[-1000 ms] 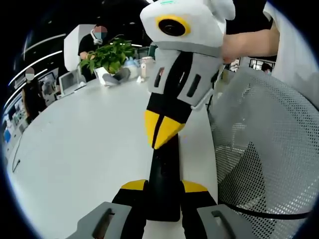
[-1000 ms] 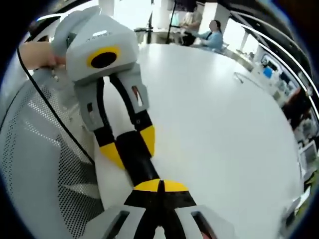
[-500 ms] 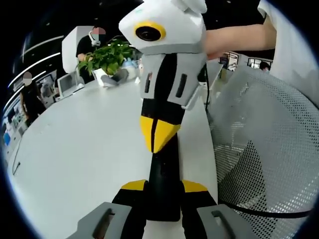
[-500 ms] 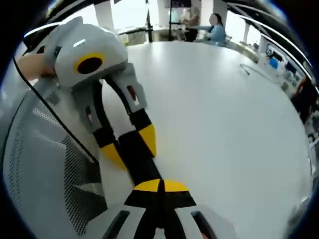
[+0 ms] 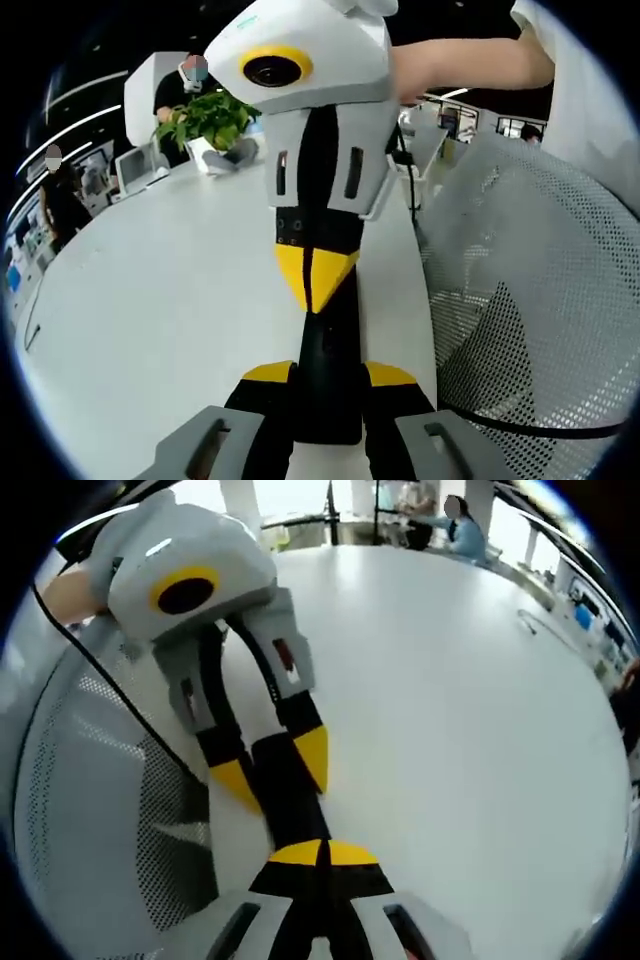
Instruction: Press the specified remote control buttons in sequence, fully releasing each button before pressing the next.
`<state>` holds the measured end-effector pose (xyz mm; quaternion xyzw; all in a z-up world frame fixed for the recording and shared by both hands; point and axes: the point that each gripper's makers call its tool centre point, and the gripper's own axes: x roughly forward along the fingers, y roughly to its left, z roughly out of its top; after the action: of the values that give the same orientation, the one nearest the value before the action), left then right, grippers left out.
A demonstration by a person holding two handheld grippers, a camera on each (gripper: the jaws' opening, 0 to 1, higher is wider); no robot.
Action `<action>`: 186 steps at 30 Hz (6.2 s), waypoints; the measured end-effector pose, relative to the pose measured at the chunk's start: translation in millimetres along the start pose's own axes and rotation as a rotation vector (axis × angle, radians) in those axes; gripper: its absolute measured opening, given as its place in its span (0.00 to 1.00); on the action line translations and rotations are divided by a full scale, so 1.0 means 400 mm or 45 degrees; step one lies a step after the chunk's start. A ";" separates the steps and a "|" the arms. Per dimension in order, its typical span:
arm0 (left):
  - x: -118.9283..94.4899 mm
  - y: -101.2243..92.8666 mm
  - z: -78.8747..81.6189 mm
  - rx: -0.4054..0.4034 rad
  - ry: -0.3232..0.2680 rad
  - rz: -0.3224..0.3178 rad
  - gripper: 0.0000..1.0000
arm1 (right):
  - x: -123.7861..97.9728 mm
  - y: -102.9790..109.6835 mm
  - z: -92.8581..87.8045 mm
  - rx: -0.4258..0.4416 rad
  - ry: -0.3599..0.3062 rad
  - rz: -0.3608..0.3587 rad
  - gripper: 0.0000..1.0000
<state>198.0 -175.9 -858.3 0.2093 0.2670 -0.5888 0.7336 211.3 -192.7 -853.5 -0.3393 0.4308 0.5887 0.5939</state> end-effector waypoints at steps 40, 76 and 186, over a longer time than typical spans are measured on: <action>-0.002 -0.001 -0.001 -0.005 -0.007 0.002 0.24 | 0.010 0.005 0.000 -0.145 0.250 0.359 0.00; -0.003 -0.001 0.000 -0.017 -0.012 0.011 0.24 | 0.015 0.017 0.041 0.051 -0.219 -0.178 0.00; -0.002 -0.004 0.001 -0.004 -0.002 0.003 0.25 | 0.008 0.039 0.029 0.062 -0.242 -0.252 0.00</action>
<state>196.4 -176.0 -857.5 0.2082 0.2671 -0.5878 0.7347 197.1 -179.8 -850.0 -0.3085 0.3511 0.5461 0.6953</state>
